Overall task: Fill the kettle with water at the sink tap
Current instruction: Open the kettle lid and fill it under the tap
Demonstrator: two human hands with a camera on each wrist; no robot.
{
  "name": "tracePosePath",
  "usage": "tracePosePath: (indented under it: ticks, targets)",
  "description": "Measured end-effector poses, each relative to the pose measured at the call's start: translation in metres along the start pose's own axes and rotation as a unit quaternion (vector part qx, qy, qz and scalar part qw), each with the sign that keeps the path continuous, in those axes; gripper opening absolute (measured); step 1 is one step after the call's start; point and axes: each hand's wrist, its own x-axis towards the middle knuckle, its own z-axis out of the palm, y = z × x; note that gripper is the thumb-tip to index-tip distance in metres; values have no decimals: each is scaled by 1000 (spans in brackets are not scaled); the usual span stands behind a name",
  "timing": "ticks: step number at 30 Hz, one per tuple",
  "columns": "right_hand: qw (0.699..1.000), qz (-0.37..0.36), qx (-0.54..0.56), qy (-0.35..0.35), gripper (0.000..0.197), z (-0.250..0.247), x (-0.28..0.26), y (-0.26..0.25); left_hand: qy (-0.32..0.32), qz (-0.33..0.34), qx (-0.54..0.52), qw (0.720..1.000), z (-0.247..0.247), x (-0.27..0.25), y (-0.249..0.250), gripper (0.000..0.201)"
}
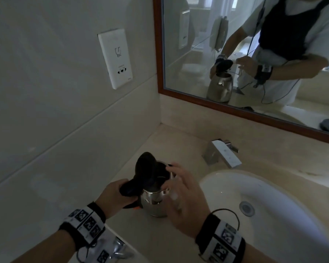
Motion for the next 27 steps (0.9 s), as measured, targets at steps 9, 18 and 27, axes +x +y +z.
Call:
tracePosePath:
  ticks: [9, 18, 27]
  targets:
    - [968, 187, -107, 129, 19, -75, 16, 25, -109, 115, 82, 984, 50, 25, 67, 30]
    - [915, 299, -231, 142, 31, -149, -37, 37, -141, 190, 103, 966, 136, 8, 139, 28]
    - [935, 210, -227, 174, 31, -210, -89, 60, -125, 197, 72, 970, 215, -24, 178, 30]
